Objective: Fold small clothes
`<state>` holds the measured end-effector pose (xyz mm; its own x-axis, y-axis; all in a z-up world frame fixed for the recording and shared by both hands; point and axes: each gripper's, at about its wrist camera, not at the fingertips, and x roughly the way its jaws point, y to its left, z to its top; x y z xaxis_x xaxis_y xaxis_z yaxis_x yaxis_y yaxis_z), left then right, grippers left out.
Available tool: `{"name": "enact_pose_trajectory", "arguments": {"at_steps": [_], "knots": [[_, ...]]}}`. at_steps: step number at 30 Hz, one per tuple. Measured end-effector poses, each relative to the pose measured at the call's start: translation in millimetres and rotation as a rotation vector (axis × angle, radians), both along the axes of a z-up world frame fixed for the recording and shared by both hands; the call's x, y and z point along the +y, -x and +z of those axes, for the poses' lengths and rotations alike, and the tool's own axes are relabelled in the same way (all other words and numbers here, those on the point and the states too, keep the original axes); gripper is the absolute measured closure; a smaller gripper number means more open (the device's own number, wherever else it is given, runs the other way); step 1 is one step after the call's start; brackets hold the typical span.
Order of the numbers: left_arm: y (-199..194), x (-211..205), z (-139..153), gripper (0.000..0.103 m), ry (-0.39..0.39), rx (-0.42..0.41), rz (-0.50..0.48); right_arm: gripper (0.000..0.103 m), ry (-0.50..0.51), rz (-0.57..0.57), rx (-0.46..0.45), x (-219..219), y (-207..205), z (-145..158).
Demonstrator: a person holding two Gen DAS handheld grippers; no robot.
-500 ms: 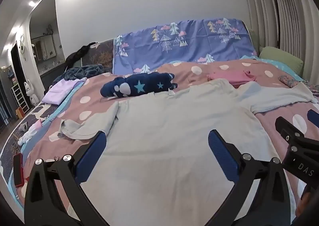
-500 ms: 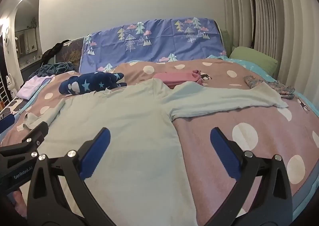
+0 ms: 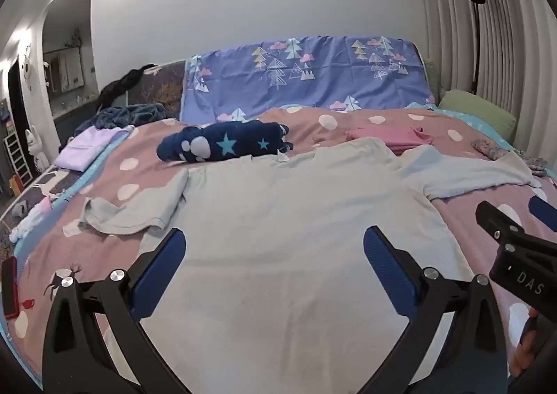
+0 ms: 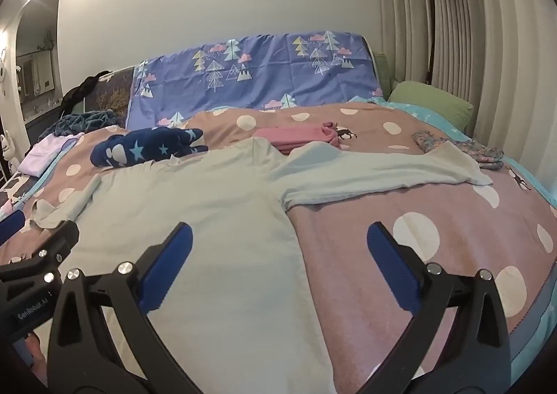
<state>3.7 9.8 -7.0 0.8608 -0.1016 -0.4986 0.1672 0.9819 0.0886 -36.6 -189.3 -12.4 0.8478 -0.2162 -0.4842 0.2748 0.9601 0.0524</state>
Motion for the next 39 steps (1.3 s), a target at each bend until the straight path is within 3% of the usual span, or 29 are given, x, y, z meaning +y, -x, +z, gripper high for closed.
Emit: {"name": "enact_pose_trajectory", "arguments": {"at_steps": [11,27,39], "knots": [[-7.5,-3.4,-18.7,0.001,0.01,0.109,-0.012,0.002,-0.003,-0.001,-0.002,2.5,-2.6,-2.9],[-7.6,-6.3,-29.9,0.001,0.002,0.114,-0.043,0.002,-0.012,-0.014,0.066,8.7,-12.1,-18.9],[-14.3,-15.2,-45.4,0.001,0.006,0.21,-0.121,0.002,-0.031,-0.045,0.208,2.9,-27.9,-35.5]]}}
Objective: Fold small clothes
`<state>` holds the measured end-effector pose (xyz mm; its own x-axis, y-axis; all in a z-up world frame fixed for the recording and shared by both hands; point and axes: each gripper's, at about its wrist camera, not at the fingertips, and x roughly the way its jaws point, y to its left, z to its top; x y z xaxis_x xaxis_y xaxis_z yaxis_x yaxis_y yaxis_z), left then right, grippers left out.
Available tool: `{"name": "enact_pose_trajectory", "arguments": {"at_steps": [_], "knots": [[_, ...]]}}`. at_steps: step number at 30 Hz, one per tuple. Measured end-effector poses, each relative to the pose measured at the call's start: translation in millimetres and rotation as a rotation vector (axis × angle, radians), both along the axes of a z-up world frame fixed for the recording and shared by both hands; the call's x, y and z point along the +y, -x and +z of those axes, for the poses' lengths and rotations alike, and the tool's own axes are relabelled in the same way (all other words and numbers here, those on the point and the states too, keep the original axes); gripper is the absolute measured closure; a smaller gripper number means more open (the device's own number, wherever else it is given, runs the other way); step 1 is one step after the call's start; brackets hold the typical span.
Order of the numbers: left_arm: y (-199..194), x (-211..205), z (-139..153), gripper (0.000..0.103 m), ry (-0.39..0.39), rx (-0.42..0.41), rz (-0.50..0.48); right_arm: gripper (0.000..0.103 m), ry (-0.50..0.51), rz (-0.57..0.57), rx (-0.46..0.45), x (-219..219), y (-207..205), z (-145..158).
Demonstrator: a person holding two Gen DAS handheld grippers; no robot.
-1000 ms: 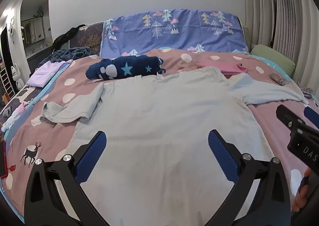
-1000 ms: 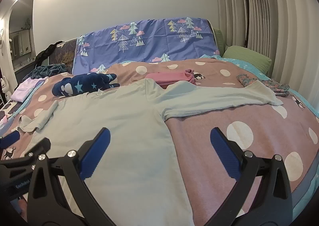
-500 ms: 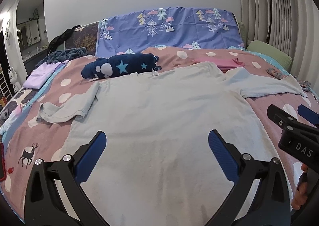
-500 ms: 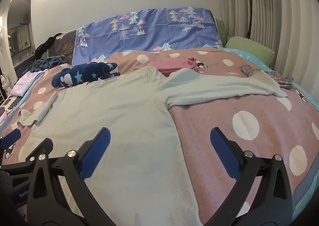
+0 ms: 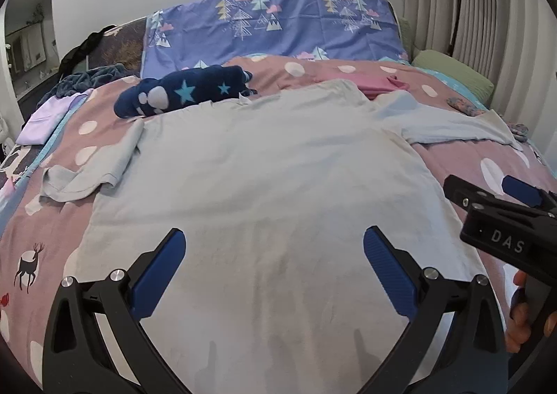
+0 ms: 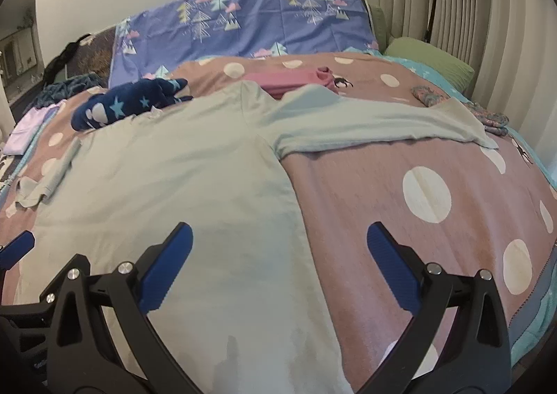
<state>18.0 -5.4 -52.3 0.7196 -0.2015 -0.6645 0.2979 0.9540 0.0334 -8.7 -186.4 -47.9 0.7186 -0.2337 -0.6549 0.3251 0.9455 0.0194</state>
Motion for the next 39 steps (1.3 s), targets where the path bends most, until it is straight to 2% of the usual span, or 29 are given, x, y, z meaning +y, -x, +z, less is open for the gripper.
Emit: {"name": "enact_pose_trajectory", "arguments": {"at_steps": [4,8,20,39], "knots": [[0.7,-7.5,-1.6,0.001,-0.044,-0.018,0.004,0.002,0.007,-0.006,0.008,-1.5,-2.5,-0.2],[0.6,-4.2,2.1,0.001,-0.001,-0.016,-0.011,0.002,0.008,-0.003,0.009,-2.0,-5.1,1.2],[-8.8,7.0,2.7,0.001,0.049,0.007,-0.01,0.002,0.005,0.001,-0.001,-2.9,-12.2,5.7],[-9.4,11.3,8.1,0.001,0.053,-0.003,-0.007,0.002,0.049,0.045,-0.033,8.5,-13.3,7.7]]}}
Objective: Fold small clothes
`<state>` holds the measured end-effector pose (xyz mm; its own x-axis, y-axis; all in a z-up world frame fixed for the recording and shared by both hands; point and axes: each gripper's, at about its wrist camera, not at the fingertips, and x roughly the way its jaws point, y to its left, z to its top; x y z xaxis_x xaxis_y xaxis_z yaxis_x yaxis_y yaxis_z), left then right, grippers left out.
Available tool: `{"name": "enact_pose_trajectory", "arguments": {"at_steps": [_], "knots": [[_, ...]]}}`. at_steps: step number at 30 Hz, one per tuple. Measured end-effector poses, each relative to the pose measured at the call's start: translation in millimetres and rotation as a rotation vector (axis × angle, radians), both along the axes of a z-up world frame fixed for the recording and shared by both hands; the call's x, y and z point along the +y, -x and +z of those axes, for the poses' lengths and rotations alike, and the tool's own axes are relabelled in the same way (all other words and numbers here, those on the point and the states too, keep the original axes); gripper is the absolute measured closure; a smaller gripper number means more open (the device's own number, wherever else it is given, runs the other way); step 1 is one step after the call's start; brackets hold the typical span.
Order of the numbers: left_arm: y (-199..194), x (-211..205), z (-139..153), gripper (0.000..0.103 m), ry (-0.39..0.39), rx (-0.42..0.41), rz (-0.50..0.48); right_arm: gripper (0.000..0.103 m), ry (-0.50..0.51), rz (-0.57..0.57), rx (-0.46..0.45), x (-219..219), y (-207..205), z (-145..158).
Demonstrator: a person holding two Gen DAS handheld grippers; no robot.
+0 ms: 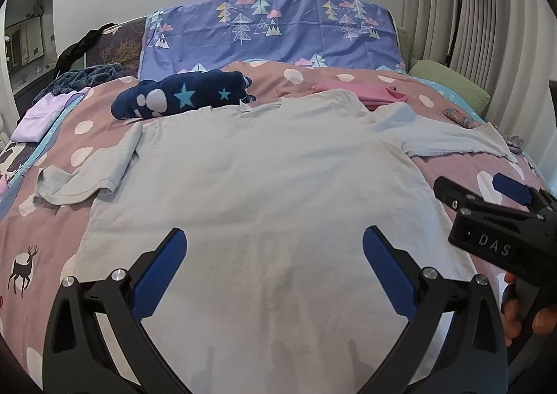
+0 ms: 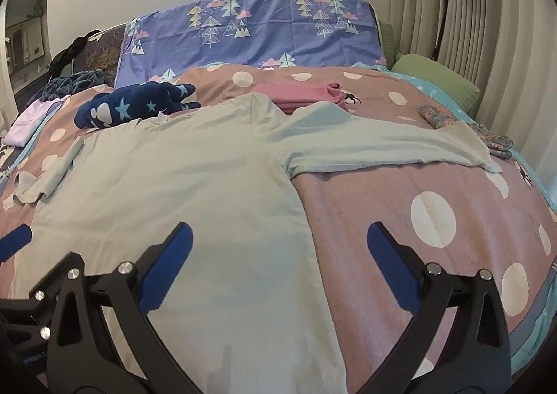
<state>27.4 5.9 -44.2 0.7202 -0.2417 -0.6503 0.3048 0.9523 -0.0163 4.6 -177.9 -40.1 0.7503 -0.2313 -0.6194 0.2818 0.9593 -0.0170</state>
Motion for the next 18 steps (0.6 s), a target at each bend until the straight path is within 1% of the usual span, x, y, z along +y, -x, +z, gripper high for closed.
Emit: {"name": "enact_pose_trajectory", "arguments": {"at_steps": [4,8,10,11,12,13,15,17,18], "knots": [[-3.0,6.1,-0.3,0.002,0.0,0.003,0.01,0.002,0.012,0.022,0.014,5.6,-2.7,-4.9],[-5.7,16.3,-1.4,0.009,0.015,0.002,0.013,0.004,0.023,0.04,0.01,9.6,-4.5,-5.7],[-5.9,23.4,-1.0,0.014,0.03,-0.006,0.011,0.008,0.025,0.043,-0.001,9.5,-3.8,-5.3],[-6.7,29.6,-0.6,0.02,0.041,-0.009,0.011,0.014,0.025,0.043,-0.009,8.6,-3.5,-5.7],[-8.7,39.7,0.1,0.026,0.055,-0.012,0.018,0.023,0.023,0.043,-0.01,7.2,-4.0,-6.4],[-11.2,48.0,0.5,0.028,0.064,-0.012,0.027,0.029,0.02,0.044,-0.009,5.5,-4.8,-6.9],[-23.6,79.6,2.0,0.032,0.076,-0.01,0.096,0.052,-0.005,0.054,-0.003,-0.8,-7.3,-8.2],[-42.2,119.0,2.6,0.032,0.079,0.001,0.199,0.06,-0.035,0.069,0.006,-5.9,-11.0,-9.9],[-52.6,139.8,2.0,0.032,0.082,0.01,0.255,0.06,-0.041,0.077,0.012,-7.4,-12.8,-10.7]]}}
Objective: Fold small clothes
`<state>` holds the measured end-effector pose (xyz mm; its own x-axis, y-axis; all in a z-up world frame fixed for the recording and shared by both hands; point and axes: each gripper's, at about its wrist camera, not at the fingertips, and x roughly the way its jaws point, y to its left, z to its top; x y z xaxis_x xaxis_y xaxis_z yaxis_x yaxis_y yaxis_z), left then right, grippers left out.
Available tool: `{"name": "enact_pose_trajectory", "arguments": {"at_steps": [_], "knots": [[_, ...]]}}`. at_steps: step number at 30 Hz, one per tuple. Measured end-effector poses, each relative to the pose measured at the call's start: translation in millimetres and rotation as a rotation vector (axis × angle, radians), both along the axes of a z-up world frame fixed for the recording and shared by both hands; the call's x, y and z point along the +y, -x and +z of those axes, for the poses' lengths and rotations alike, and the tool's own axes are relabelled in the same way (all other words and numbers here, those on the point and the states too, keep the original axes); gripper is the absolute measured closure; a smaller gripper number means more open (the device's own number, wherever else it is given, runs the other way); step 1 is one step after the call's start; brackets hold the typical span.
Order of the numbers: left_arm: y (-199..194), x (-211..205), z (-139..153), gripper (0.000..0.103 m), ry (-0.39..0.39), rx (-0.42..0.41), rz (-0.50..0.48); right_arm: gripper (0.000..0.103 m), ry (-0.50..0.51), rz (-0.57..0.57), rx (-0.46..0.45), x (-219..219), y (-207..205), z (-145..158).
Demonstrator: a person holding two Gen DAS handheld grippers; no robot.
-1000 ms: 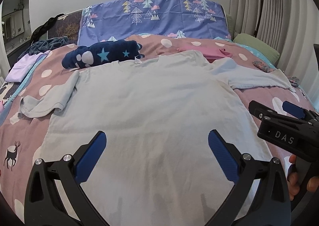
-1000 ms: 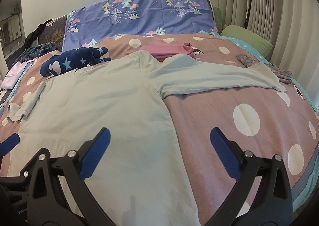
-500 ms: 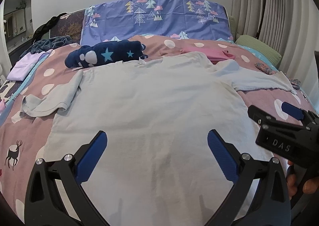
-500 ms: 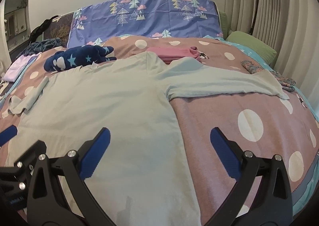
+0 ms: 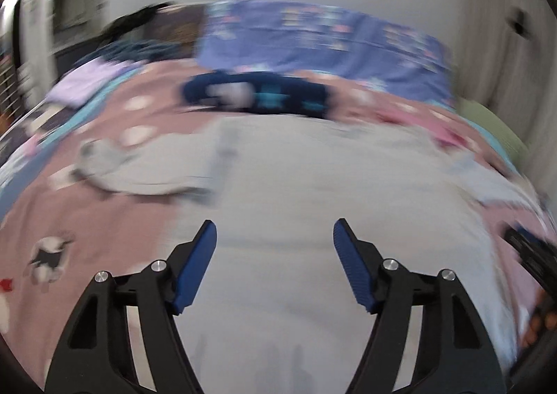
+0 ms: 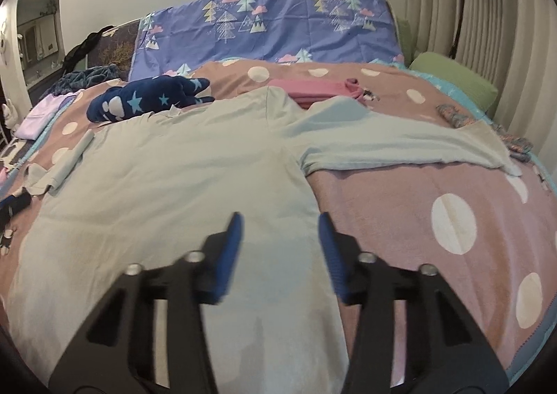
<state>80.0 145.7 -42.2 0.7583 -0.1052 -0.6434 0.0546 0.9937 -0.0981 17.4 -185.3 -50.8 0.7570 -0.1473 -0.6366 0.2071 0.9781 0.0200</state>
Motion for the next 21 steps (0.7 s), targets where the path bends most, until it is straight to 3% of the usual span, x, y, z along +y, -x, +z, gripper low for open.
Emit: {"name": "enact_pose_trajectory", "arguments": {"at_steps": [3,7,10,16,17,19,20,21], "knots": [[-37.3,68.3,-7.6,0.032,0.018,0.044,0.181,0.06,0.026,0.021,0.014,1.3,-7.1,-3.3],[-97.6,160.3,-24.5,0.032,0.097,0.136,0.397,0.058,0.047,0.047,0.033,5.0,-18.5,-5.9],[-135.9,205.2,-29.8,0.032,0.074,0.144,0.501,0.054,0.059,0.068,0.048,9.2,-29.4,-6.1],[-196.5,247.0,-46.6,0.032,0.04,0.212,0.611,0.047,0.091,0.087,0.061,17.8,-48.9,-8.0],[-208.7,250.4,-50.9,0.04,0.055,0.237,0.608,0.046,0.089,0.09,0.066,19.9,-53.0,-9.4],[-219.1,252.8,-57.0,0.067,0.059,0.268,0.592,0.045,0.088,0.103,0.074,23.1,-58.5,-11.7],[-223.8,253.6,-61.1,0.088,0.063,0.292,0.587,0.045,0.092,0.11,0.079,25.0,-61.1,-12.9],[-225.4,254.6,-62.3,0.099,0.076,0.302,0.587,0.045,0.095,0.116,0.082,26.2,-63.7,-13.7]]}}
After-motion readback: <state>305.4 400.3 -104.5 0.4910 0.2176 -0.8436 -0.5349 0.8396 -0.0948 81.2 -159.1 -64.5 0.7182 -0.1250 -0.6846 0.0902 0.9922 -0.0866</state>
